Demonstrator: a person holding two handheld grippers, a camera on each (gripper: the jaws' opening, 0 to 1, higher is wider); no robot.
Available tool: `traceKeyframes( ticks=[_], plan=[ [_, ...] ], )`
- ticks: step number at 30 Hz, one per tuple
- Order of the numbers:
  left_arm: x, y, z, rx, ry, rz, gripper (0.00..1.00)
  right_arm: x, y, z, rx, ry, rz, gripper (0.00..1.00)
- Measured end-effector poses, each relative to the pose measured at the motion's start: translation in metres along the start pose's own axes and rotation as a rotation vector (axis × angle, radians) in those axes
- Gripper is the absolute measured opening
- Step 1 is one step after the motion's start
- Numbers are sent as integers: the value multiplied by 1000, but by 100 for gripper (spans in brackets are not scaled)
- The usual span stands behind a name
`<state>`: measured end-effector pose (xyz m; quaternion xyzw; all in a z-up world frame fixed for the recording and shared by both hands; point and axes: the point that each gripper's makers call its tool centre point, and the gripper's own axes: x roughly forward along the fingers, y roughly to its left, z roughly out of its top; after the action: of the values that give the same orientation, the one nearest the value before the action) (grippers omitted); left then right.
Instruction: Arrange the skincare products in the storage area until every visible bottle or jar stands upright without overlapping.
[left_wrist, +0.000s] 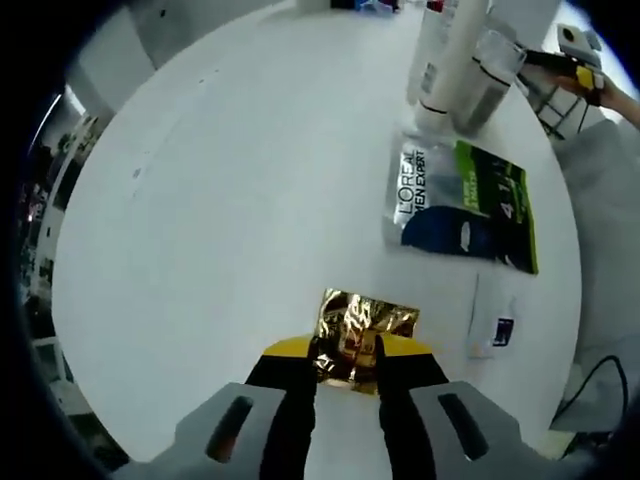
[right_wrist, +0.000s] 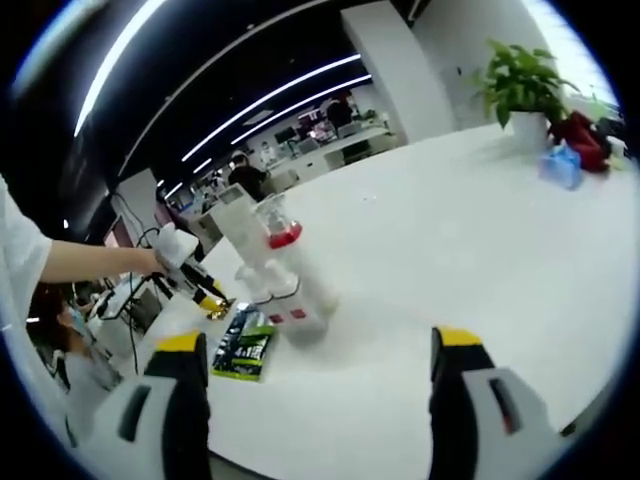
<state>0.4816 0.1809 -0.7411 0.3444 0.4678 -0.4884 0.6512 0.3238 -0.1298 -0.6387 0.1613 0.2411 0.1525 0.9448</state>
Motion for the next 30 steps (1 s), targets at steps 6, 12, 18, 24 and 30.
traceKeyframes(
  ticks=[6, 12, 18, 24, 30],
  plan=[
    [-1, -10, -4, 52, 32, -17, 39, -1, 0, -1, 4, -2, -2, 93],
    [-4, -22, -6, 163, 68, -26, 42, -1, 0, -1, 8, -4, -4, 93],
    [-3, -29, -12, 302, 122, -34, 44, 0, 1, -1, 7, -4, 0, 93],
    [-1, -32, -6, 337, 120, -46, 45, 1, 1, 0, 3, -1, 0, 93],
    [1, -33, -1, 354, 130, -50, 46, 1, 1, 0, 7, -5, -3, 93]
  ],
)
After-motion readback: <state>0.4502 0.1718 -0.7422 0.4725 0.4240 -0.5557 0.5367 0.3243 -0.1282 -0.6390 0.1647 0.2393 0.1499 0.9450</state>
